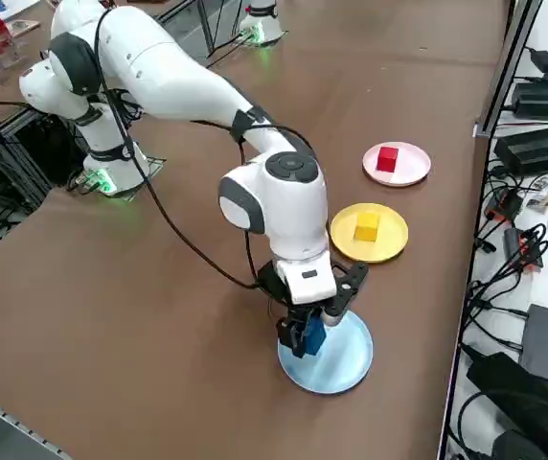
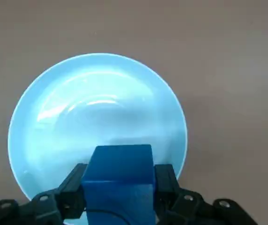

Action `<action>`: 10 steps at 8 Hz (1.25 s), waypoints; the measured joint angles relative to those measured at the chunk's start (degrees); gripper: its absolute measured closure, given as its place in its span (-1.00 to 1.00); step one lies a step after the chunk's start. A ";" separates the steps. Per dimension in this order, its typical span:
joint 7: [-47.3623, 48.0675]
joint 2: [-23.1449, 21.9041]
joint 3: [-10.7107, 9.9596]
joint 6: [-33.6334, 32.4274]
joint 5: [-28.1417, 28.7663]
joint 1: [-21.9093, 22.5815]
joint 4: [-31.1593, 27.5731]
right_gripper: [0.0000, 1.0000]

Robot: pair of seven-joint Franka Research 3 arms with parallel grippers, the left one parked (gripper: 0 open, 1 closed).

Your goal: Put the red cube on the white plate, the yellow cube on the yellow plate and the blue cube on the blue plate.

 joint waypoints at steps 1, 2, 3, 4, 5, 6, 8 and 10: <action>0.00 0.31 0.11 0.10 1.19 0.01 0.00 -0.41; 0.00 0.40 0.23 0.85 2.05 0.05 -0.01 -0.43; 0.01 0.45 0.35 2.24 2.22 0.10 -0.03 -0.52; 0.02 0.68 0.41 3.67 2.22 0.17 -0.04 -0.70; 0.02 0.90 0.42 4.64 2.22 0.20 -0.05 -0.98; 0.02 0.93 0.42 4.91 2.22 0.21 -0.05 -1.00; 0.02 0.91 0.42 5.19 2.22 0.25 0.02 -1.00; 0.00 0.09 0.42 3.56 2.21 0.56 0.53 -1.00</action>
